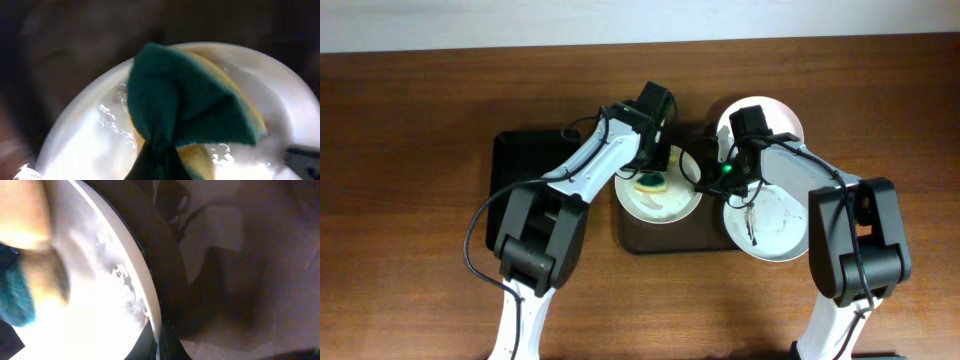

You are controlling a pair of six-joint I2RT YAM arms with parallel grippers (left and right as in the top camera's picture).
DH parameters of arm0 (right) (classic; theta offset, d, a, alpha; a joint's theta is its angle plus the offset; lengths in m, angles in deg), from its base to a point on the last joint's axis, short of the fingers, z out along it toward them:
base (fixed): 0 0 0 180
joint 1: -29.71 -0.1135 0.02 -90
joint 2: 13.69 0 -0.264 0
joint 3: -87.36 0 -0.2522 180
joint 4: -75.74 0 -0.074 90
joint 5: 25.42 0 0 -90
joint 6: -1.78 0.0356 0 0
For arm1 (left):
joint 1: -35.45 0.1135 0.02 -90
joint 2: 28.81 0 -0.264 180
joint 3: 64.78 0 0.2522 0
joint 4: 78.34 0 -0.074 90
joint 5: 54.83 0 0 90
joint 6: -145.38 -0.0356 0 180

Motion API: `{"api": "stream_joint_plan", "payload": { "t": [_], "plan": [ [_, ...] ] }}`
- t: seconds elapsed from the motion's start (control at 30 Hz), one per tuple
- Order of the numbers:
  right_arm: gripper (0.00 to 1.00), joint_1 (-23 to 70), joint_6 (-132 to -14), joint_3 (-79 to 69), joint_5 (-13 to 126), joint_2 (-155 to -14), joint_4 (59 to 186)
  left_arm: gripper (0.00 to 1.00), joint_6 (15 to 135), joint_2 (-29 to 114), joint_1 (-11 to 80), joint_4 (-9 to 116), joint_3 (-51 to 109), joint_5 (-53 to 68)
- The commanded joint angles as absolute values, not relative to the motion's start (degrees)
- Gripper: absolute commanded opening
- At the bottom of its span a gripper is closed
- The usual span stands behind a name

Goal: Clean dirty plates on tray and stack at the side

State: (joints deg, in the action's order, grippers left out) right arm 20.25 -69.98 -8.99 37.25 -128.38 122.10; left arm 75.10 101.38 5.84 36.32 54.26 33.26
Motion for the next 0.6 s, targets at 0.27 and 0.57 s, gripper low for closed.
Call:
{"api": "stream_joint_plan", "payload": {
  "t": [0.27, 0.57],
  "plan": [
    [0.04, 14.77, -71.64, 4.06, 65.29, -119.81, 142.18, 0.0, 71.54, 101.77, 24.81, 5.79, 94.52, 30.0],
    [0.04, -4.53, -58.64, 11.25, 108.5, -118.39, 158.49, 0.0, 71.54, 101.79, 31.65, 4.74, 94.52, 28.52]
  ]
}}
